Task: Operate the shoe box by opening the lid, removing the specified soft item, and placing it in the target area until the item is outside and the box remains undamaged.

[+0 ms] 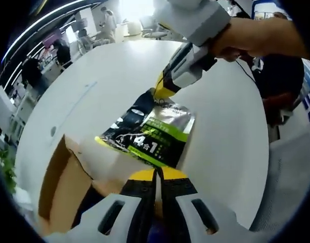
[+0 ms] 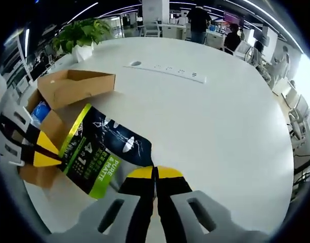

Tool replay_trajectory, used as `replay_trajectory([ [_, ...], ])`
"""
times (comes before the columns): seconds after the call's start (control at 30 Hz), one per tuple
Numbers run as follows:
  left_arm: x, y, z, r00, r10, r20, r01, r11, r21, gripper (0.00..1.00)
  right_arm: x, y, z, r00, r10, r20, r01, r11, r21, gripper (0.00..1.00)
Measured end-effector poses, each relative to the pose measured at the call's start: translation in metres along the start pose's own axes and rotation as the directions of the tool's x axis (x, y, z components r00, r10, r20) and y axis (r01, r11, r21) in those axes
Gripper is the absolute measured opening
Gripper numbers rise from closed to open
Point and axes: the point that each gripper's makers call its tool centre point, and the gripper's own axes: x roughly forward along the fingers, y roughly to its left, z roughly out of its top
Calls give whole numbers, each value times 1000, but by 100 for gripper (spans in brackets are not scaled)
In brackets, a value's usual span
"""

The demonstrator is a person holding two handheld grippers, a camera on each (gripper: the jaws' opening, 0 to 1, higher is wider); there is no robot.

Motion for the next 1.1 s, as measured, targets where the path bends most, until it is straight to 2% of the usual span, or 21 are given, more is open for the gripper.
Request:
replay_trajectory([
  [0.2,7,-3,-4,999,10,-36,-7,997,76,0,4,-2,-2,1000,-7,-5,7,1000,5,0],
  [0.33,7,-2,-4,999,17,-40,-13,995,101,1,6,-2,-4,1000,-8,-3,8,1000,13,0],
  [0.63,6,0,-2,1000,17,-18,-16,997,77,0,9,-6,-7,1000,-24,1,24,999,30,0],
  [0.67,6,0,-2,1000,13,-14,-12,998,58,0,9,-4,-7,1000,-18,3,18,997,69,0],
  [0.87,2,-2,2,1000,0,16,-1,1000,16,5,11,-6,-9,999,-33,-5,34,997,73,0],
  [1.0,-2,-2,3,999,-1,34,1,1000,-2,11,11,-8,-10,999,-43,1,43,999,10,2],
  [1.1,-7,0,4,998,-3,60,5,999,-38,15,8,-16,-5,996,-82,37,83,996,-33,3],
])
